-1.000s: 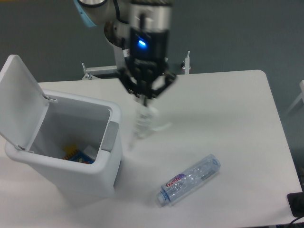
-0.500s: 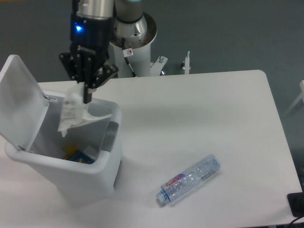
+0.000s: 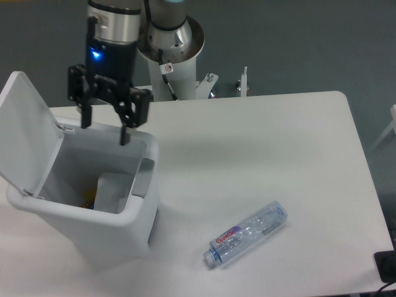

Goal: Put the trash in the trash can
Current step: 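Open the gripper to drop the tissue into the trash can, then move the open gripper over the clear plastic water bottle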

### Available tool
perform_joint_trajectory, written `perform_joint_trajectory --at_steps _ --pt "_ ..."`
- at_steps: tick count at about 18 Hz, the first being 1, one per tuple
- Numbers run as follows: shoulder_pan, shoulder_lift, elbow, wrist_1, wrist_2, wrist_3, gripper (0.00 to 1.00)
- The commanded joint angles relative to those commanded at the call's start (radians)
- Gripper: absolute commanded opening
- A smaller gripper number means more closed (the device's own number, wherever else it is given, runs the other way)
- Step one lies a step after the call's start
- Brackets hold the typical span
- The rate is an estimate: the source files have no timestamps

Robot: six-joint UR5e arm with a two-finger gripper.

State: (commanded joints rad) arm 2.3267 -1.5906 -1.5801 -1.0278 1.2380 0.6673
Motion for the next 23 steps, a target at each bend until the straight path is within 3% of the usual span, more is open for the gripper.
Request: perform_joint_trajectory --at_steps 3,8,11,15,23 --pt "0.1 -0.035 0.023 0.002 -0.031 0.009 1.0" --pt "0.181 -0.199 0.098 0.002 -0.022 0.133 1.0" --pt "0.181 -0.291 0.156 -0.002 0.015 0.179 1.0" --pt "0.165 -0.408 0.206 -0.002 0.147 0.19 1.0" --pt "0.122 -0.497 0.203 -0.008 0.236 0.235 1.0"
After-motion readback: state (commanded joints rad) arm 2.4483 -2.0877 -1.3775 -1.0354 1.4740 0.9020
